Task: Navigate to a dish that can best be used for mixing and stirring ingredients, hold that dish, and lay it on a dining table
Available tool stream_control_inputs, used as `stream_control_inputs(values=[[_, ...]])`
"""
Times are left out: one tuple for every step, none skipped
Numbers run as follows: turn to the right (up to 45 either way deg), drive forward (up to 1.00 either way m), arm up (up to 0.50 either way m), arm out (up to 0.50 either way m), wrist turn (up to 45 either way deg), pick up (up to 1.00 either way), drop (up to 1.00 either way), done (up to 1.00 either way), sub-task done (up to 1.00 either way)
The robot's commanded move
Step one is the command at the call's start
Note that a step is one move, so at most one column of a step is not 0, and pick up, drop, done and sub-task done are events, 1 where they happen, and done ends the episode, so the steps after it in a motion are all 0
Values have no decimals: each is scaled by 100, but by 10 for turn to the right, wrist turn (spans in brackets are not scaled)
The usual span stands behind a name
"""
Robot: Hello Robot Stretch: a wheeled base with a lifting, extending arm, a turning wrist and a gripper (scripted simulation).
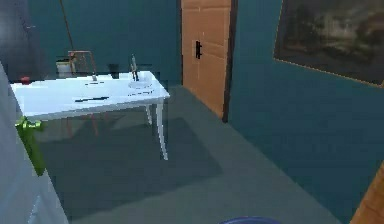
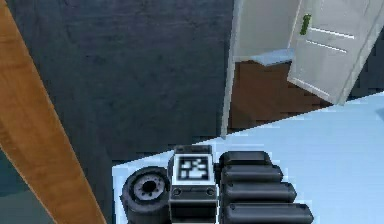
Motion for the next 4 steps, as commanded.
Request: stream_control_inputs(values=[[-180,0,0,0,0,0,0,0,0],[0,100,0,0,0,0,0,0,0],[-90,0,0,0,0,0,0,0,0],[-30,0,0,0,0,0,0,0,0]])
